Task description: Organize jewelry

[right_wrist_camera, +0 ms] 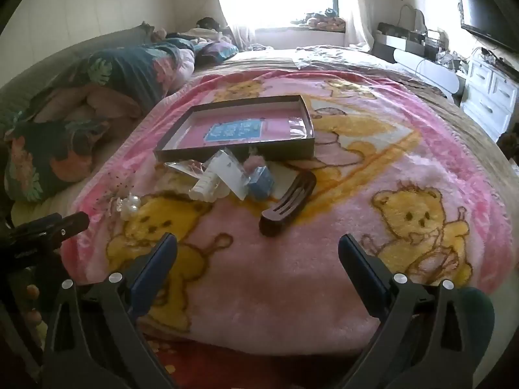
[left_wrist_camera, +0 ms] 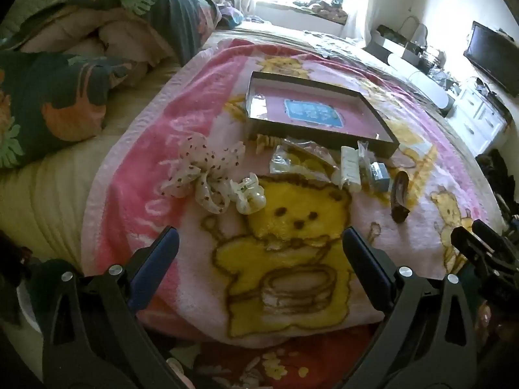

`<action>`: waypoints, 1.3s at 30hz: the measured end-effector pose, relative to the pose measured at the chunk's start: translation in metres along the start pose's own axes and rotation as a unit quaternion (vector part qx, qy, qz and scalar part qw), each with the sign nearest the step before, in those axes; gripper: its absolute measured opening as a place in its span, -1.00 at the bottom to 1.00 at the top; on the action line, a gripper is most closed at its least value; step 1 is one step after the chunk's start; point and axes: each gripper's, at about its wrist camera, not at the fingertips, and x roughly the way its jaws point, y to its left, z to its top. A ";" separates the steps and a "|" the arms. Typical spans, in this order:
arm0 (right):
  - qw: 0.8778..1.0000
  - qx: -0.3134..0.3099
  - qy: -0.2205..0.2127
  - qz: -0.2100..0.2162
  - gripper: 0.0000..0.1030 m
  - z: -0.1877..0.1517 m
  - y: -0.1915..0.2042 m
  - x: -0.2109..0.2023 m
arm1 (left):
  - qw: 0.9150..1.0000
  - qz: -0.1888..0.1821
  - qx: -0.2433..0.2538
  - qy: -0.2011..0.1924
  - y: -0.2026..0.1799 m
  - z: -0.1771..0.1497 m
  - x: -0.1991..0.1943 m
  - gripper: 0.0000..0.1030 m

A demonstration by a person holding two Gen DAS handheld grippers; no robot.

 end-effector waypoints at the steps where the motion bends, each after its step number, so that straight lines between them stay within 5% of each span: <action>1: 1.000 0.001 0.000 0.001 0.92 0.000 0.000 0.000 | 1.000 0.011 0.011 -0.008 -0.002 -0.001 -0.001 0.84; 39: 1.000 0.007 -0.007 0.004 0.92 -0.001 0.003 -0.015 | 1.000 0.004 0.004 -0.017 0.001 0.003 -0.012 0.84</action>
